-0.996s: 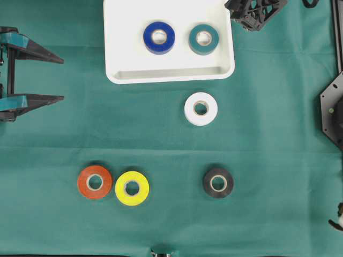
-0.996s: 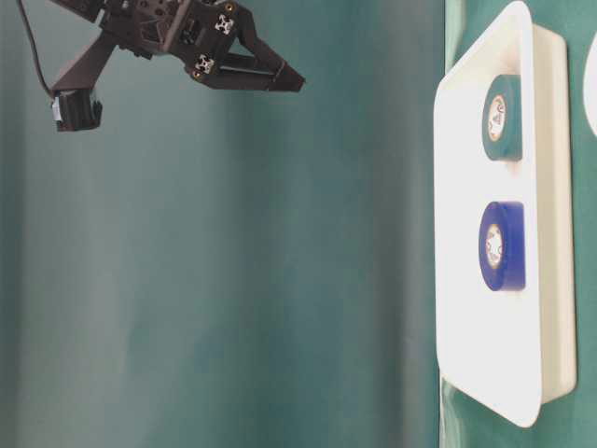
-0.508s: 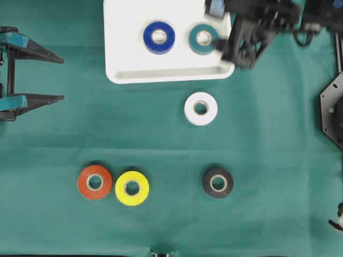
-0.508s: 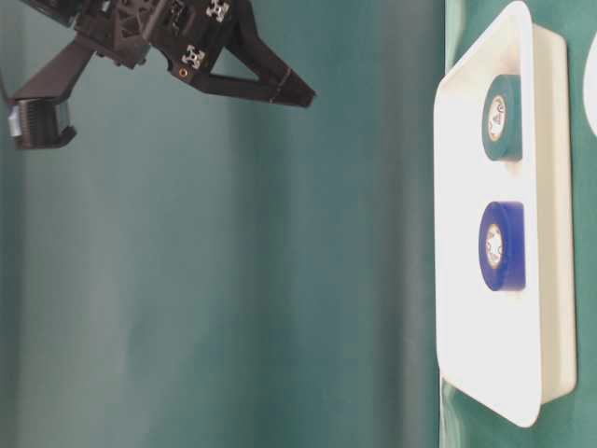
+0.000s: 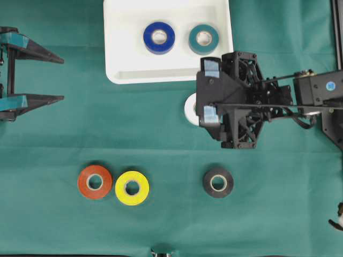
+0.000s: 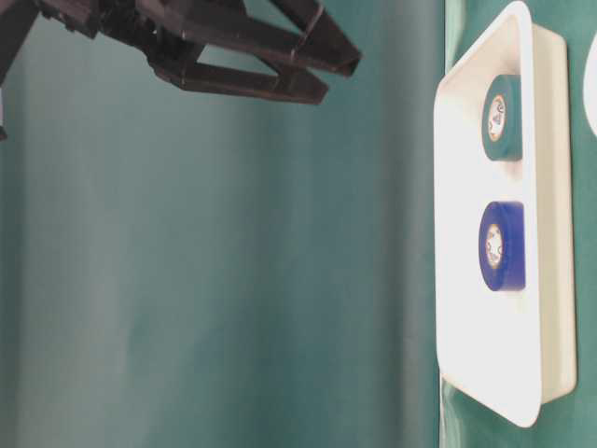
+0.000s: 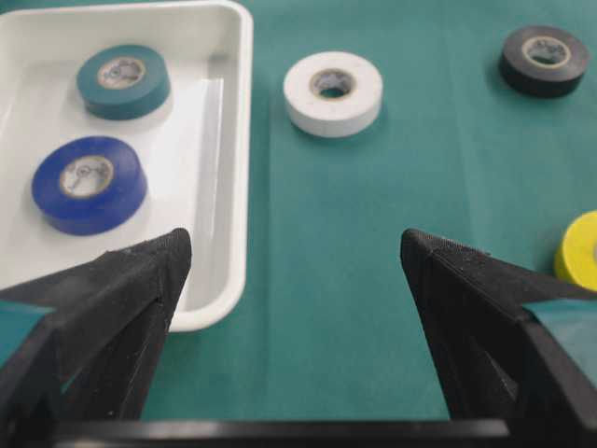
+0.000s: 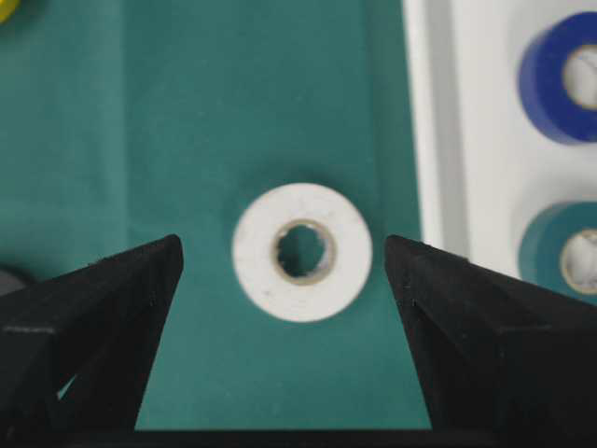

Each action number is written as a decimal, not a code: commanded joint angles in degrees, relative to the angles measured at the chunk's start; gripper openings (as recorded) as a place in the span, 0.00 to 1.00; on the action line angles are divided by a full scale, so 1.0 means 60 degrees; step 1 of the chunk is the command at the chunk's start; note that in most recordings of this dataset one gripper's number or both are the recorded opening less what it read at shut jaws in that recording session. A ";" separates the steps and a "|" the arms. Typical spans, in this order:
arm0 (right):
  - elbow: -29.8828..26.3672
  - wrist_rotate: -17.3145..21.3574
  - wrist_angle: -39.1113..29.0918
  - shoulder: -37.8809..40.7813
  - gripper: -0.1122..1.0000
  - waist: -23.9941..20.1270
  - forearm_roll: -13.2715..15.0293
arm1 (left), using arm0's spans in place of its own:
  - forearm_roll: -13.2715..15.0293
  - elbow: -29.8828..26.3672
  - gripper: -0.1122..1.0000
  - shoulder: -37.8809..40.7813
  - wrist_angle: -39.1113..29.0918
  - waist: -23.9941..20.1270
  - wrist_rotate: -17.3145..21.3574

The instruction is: Pick up the tape from a random location and place it into the white case.

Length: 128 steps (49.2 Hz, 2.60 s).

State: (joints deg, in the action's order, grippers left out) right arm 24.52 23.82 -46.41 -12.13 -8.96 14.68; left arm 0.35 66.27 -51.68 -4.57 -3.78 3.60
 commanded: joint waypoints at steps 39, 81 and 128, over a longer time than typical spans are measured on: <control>0.3135 0.0117 0.2432 -0.4453 0.88 -0.0029 0.0381 | 0.0015 -0.0103 0.98 0.0044 -0.0044 -0.0059 -0.0015; 0.6914 0.0220 0.5420 -0.7397 0.88 0.0791 0.0337 | 0.0015 -0.0088 0.98 0.0044 -0.0029 -0.0044 0.0000; 0.6885 0.0220 0.5449 -0.7324 0.88 0.0791 0.0337 | 0.0059 -0.0117 0.98 0.0381 0.0615 0.1729 -0.0483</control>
State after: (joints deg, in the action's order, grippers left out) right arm 66.62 25.05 -14.24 -56.51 -4.31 16.70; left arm 0.62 66.36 -50.80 -2.72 6.42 0.79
